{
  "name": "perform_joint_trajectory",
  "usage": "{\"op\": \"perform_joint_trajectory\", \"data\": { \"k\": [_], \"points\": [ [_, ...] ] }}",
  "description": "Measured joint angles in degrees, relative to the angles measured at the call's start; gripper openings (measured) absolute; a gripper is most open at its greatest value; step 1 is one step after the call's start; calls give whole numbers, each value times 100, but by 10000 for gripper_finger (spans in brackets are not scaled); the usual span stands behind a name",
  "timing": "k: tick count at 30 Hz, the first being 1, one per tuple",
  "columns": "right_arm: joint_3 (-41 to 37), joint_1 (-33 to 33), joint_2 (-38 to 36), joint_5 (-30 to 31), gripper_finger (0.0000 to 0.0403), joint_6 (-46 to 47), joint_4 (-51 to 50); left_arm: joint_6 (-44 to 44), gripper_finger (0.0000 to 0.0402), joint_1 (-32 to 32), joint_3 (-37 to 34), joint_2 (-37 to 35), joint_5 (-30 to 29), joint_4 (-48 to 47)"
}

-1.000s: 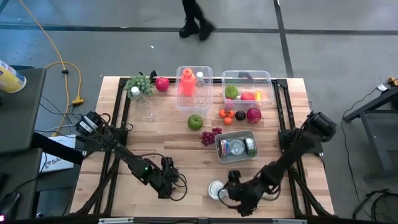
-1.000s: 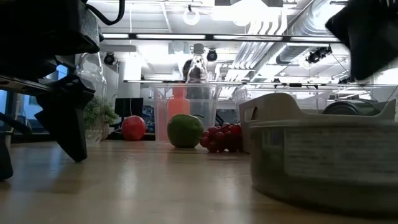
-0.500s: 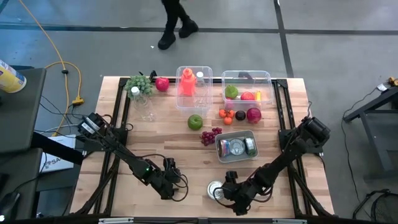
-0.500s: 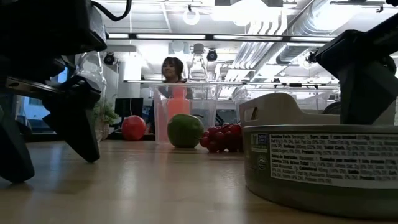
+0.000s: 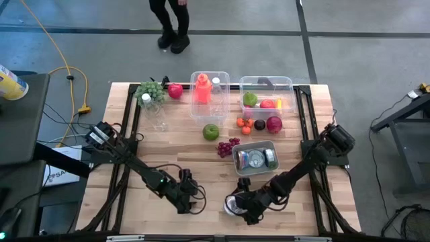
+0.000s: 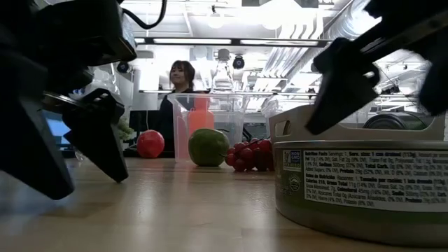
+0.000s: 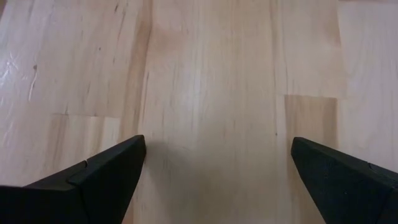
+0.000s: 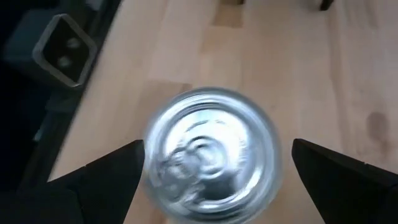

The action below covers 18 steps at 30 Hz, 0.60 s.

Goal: Pick & Place Food Item
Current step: Put the green tuna can into the gray bin

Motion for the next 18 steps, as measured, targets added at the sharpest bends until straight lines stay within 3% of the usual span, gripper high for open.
{"op": "perform_joint_trajectory", "data": {
  "k": [7, 18],
  "points": [
    [0, -249, 0, -133, 397, 2, -46, -17, 397, 99, 0, -3, -17, 307],
    [0, -25, -33, -123, 397, 54, -295, -17, 397, 171, 4, -9, -15, 492]
  ]
}}
